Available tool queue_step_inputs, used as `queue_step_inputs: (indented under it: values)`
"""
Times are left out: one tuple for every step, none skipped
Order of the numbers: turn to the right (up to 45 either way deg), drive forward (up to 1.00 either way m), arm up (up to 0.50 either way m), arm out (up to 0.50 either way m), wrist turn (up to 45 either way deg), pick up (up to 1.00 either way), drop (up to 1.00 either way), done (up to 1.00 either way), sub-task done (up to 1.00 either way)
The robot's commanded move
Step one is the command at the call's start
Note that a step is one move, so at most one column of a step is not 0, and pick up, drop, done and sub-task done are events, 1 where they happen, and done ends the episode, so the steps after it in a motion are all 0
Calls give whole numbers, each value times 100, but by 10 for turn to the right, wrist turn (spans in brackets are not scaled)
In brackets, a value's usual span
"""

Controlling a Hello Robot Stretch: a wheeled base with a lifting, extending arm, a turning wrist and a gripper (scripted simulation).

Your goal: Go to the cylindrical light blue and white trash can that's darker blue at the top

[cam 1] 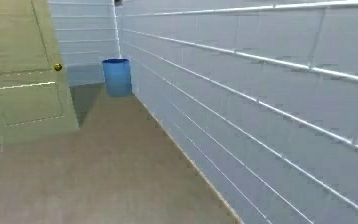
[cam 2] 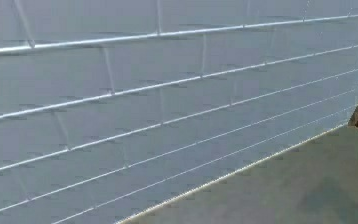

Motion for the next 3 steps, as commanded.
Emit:
queue_step_inputs:
  values:
    - [-150,0,0,0,0,0,0,0,0]
    - [0,100,0,0,0,0,0,0,0]
    - [0,100,0,0,0,0,0,0,0]
